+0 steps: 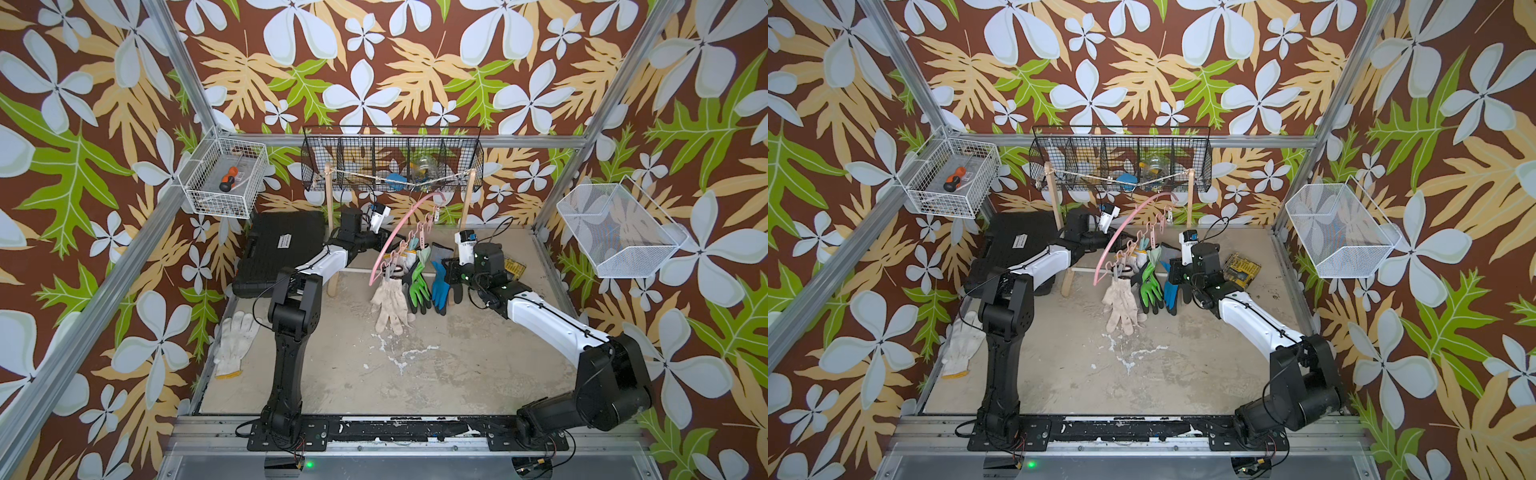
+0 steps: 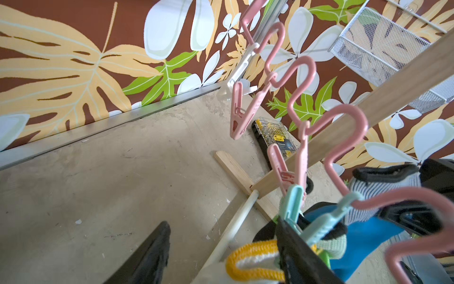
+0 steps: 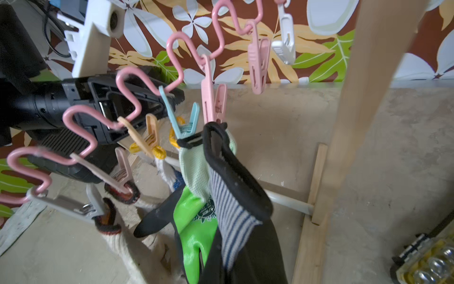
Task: Clip the gloves onto a hanger to dry
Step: Open the clamp at the hanger.
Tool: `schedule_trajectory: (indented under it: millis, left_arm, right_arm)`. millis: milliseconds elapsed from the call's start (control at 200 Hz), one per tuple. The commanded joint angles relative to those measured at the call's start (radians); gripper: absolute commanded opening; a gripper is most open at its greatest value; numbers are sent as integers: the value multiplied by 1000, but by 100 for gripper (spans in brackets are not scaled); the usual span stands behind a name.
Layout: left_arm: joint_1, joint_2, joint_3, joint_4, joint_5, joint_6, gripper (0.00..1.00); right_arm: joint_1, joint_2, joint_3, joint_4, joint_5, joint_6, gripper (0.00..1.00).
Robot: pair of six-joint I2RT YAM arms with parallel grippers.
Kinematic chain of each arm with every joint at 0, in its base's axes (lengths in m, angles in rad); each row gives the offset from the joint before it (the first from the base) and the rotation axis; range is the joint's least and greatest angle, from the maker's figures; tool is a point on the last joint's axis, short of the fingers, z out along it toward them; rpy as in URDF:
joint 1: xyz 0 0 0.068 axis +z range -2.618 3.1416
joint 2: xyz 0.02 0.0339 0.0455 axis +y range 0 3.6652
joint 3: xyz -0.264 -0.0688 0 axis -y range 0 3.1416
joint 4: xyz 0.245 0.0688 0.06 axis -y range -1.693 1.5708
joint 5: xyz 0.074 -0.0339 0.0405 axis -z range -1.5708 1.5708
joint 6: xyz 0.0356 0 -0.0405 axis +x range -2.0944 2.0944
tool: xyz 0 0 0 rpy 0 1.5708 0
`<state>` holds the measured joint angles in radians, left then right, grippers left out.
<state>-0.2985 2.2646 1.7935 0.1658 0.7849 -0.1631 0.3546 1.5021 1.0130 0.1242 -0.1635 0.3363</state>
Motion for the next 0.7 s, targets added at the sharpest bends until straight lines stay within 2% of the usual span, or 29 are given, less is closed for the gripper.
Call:
schedule_trajectory:
  millis: [0, 235, 435, 696]
  left_arm:
    - [-5, 46, 69, 23, 5, -28, 70]
    - [-11, 156, 228, 21, 39, -25, 70]
    - [-12, 267, 390, 13, 125, -17, 69]
    - [-19, 378, 552, 39, 171, -44, 68]
  right_arm:
    - [4, 31, 24, 79, 86, 0, 0]
    - [53, 105, 93, 69, 253, -61, 0]
    - [73, 180, 145, 45, 356, -89, 0]
    - [74, 263, 198, 26, 396, -86, 0]
